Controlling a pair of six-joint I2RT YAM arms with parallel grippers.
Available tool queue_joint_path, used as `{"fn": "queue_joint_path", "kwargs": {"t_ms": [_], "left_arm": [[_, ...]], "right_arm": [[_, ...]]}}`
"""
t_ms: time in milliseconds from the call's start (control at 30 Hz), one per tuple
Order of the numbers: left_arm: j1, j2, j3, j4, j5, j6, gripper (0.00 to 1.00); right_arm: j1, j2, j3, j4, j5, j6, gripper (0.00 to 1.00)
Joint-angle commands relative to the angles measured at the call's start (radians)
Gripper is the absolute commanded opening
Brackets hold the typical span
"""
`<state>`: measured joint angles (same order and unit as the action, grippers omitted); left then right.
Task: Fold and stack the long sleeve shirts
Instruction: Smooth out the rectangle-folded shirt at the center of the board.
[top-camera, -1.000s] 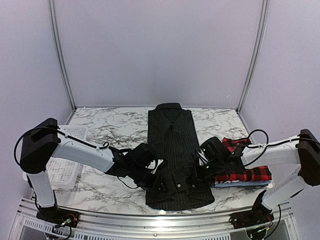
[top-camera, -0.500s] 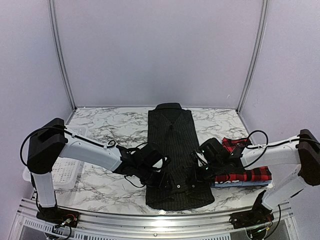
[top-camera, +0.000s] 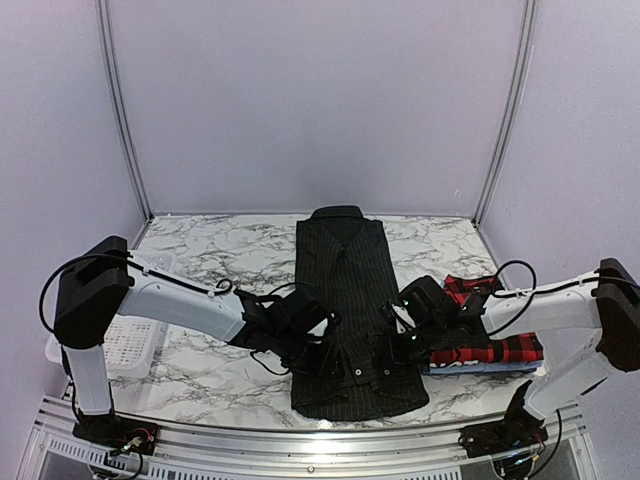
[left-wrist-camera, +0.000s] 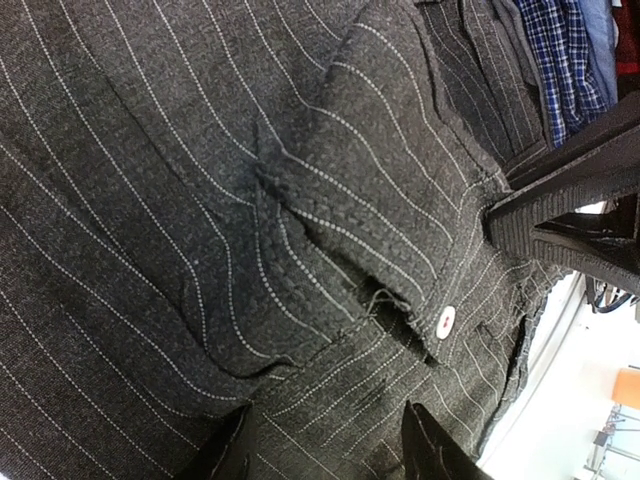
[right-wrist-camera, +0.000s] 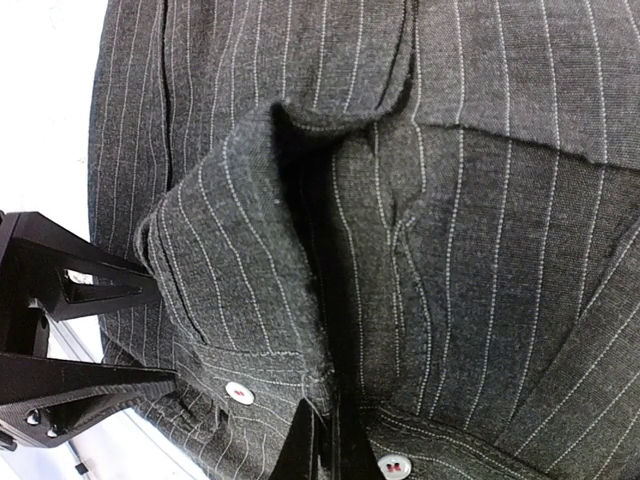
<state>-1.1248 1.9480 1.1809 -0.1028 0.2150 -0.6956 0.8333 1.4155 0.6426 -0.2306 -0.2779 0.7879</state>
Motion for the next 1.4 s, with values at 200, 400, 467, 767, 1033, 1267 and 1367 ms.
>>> {"fn": "queue_joint_path", "kwargs": {"t_ms": [200,400,467,767,1033,1267,1367], "left_arm": [[-0.005,0.033,0.042,-0.077,-0.043,-0.002,0.46],[-0.007,0.026,0.065,-0.064,-0.039,-0.012,0.31],[-0.007,0.018,0.058,-0.057,-0.040,-0.017,0.25],[-0.007,-0.023,0.030,-0.004,-0.021,-0.028,0.07],[0.000,-0.066,-0.018,-0.004,-0.044,-0.041,0.07],[0.013,-0.082,-0.035,-0.005,-0.069,-0.057,0.28],[0.014,-0.054,-0.015,-0.006,-0.061,-0.064,0.33]], "right_arm": [[0.015,0.003,0.039,-0.020,0.017,-0.021,0.00],[0.023,-0.004,0.068,-0.053,0.029,-0.029,0.00],[0.025,-0.011,0.074,-0.062,0.028,-0.028,0.00],[0.046,-0.007,0.084,-0.067,0.013,-0.012,0.00],[0.070,-0.029,0.075,-0.108,0.008,0.002,0.00],[0.076,-0.048,0.018,-0.068,-0.001,0.038,0.00],[0.078,-0.043,0.019,-0.061,0.004,0.036,0.00]]}}
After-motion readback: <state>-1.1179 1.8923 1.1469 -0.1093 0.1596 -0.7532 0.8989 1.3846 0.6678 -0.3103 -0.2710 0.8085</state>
